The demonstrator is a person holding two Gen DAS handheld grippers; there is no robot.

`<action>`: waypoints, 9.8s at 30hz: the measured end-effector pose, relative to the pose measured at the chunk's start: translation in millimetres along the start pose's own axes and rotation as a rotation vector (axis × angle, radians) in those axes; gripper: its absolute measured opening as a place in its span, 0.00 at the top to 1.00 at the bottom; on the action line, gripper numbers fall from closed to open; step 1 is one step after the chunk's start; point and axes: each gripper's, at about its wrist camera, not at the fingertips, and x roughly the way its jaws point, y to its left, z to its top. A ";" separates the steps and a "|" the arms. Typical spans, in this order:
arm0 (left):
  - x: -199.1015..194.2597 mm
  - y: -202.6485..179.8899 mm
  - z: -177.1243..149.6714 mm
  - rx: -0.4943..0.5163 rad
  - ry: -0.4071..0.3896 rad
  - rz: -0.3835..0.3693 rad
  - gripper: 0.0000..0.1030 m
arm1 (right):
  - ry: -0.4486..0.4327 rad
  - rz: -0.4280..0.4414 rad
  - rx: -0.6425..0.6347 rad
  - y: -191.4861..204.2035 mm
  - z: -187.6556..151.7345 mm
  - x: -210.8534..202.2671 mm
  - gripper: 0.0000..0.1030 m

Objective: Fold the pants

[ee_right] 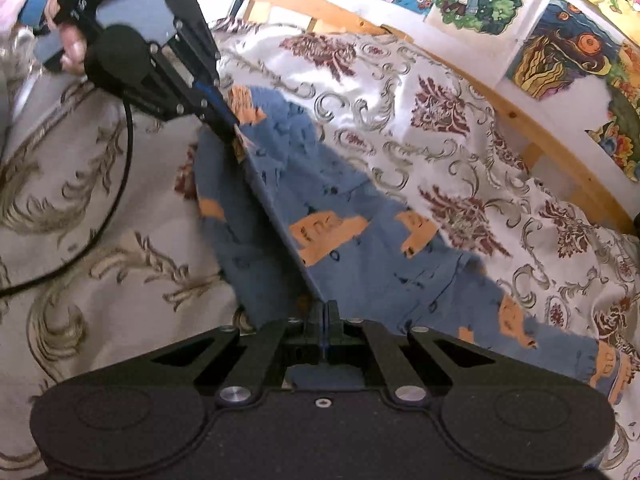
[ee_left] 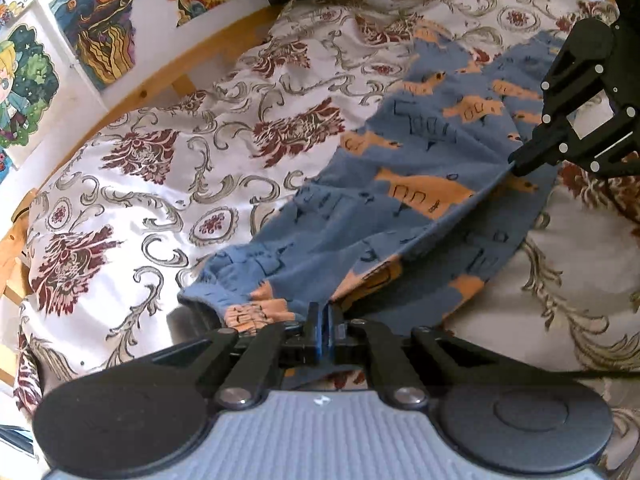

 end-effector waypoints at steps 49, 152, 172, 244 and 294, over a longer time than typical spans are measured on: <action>-20.8 -22.6 34.1 -0.103 -0.004 -0.167 0.45 | 0.074 -0.007 0.257 -62.0 -10.6 -60.5 0.15; 46.8 -181.8 200.9 -0.132 -0.075 -0.261 0.98 | 0.039 -0.659 1.066 -228.1 -120.6 -154.5 1.00; 61.6 -190.9 182.2 -0.011 0.023 -0.262 0.98 | 0.282 -0.578 1.224 -180.8 -160.3 -124.0 1.00; 143.2 -261.6 399.0 -0.289 0.151 -0.601 0.86 | 0.286 0.036 0.933 -290.6 -232.5 -158.1 0.63; 83.0 -106.6 140.6 -0.630 0.185 -0.258 0.21 | 0.355 0.225 0.765 -293.1 -216.8 -101.6 0.55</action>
